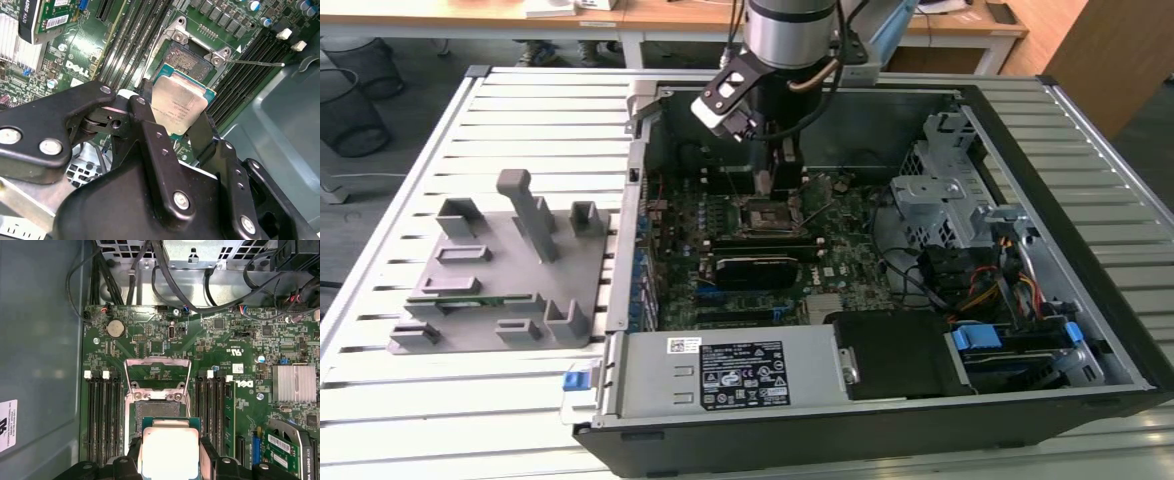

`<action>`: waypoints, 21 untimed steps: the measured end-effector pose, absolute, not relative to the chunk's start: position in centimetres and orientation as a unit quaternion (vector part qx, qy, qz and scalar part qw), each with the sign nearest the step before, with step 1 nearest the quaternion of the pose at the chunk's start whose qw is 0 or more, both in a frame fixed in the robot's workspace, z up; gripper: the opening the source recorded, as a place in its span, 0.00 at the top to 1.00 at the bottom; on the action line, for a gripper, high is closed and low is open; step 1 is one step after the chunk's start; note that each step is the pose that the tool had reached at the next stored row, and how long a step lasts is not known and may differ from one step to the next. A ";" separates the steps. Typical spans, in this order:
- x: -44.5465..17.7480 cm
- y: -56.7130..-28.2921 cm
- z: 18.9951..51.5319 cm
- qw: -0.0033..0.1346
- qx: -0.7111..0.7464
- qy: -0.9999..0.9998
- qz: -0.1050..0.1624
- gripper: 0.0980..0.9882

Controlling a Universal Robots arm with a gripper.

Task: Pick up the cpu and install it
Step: 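Place the cpu into insertion slot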

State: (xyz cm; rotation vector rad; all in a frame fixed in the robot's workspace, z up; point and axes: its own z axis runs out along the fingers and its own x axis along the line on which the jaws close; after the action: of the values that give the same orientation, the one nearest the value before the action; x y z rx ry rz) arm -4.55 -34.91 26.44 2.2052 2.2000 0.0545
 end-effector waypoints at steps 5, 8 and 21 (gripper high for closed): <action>-4.6 -34.9 26.2 0.013 0.708 0.706 0.018 0.51; -4.6 -34.9 26.1 0.013 0.708 0.706 0.017 0.51; -4.6 -34.9 25.6 0.013 0.708 0.706 0.017 0.51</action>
State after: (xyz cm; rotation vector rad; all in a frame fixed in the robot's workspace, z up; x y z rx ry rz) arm -4.55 -34.91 25.64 2.2052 2.2000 0.0544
